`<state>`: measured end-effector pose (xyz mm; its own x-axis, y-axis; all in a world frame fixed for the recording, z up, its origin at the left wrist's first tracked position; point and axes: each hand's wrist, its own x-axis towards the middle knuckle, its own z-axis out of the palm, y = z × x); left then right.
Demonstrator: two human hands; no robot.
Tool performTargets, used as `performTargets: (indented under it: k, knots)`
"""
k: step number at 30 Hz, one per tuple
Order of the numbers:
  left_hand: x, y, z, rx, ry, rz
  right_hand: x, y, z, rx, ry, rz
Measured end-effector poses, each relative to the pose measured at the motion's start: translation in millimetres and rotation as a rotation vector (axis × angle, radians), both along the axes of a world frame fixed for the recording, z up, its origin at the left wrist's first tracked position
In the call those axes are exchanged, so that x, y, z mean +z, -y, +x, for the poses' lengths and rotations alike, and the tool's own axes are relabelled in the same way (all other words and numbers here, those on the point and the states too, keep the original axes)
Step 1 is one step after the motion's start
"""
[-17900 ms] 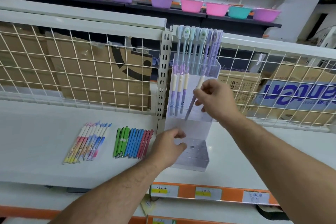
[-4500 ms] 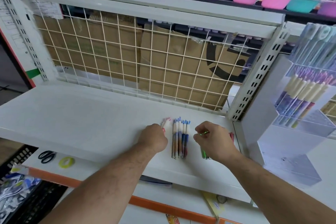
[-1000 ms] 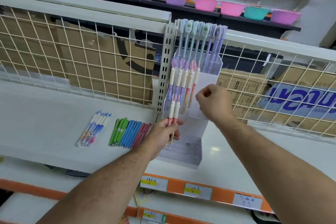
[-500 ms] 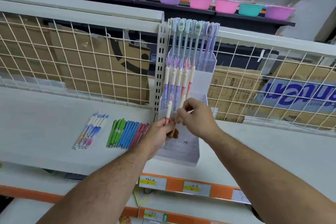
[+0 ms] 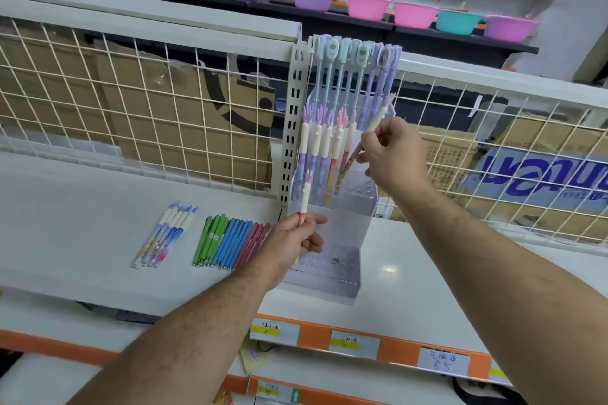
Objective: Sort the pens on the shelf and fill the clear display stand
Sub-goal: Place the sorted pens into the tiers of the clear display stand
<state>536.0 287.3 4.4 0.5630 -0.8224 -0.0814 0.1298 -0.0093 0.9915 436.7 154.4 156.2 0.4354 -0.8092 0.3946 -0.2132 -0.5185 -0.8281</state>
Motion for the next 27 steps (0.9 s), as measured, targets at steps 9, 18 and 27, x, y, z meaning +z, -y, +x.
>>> performTargets:
  k: [9,18,27]
  knots:
    - [-1,1,1,0.008,0.01,0.007,-11,3,10,0.02,-0.182,-0.08]
    - [-1,1,2,0.006,0.018,0.014,-23,6,18,0.018,-0.323,-0.162]
    - [-3,3,3,0.002,0.0,0.0,-43,-5,4,-0.064,-0.223,-0.08]
